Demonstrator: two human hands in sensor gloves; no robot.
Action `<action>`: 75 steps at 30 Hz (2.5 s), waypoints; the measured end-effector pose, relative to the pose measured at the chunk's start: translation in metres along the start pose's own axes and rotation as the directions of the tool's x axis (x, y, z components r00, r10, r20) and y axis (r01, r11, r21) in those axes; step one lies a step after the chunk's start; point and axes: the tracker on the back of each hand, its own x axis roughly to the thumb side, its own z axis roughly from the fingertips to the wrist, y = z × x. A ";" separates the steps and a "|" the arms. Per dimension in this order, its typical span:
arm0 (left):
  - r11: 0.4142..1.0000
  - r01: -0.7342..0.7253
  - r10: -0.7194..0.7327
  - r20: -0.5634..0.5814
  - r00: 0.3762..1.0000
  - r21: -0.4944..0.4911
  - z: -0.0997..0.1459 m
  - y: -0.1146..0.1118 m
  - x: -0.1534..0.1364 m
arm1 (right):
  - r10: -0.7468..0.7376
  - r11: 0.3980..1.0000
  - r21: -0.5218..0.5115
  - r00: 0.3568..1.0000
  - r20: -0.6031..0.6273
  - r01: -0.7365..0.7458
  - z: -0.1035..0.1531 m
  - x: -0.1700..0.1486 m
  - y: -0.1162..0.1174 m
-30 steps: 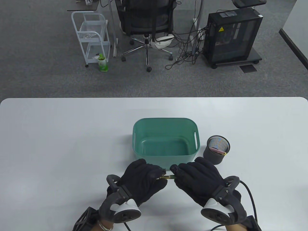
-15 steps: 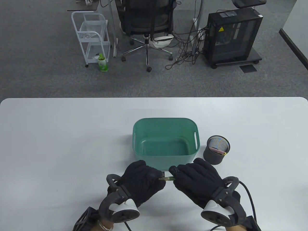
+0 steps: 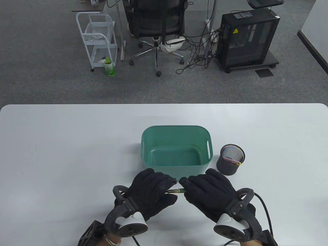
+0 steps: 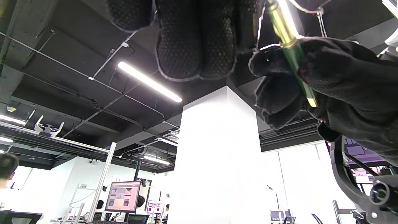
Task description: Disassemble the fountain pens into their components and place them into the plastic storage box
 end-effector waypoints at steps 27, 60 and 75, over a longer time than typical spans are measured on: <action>0.999 0.043 -0.043 0.011 0.999 -0.003 -0.001 -0.001 0.005 | 0.009 1.000 -0.013 1.000 -0.014 -0.009 0.000 -0.004 -0.002; 0.999 -0.030 0.030 0.001 1.000 0.012 0.000 0.000 -0.003 | -0.007 1.000 -0.011 1.000 0.005 0.007 0.000 0.000 0.000; 1.000 -0.025 0.026 -0.011 1.000 0.011 0.001 0.001 -0.005 | -0.001 1.000 -0.009 1.000 0.006 0.001 0.000 0.001 0.000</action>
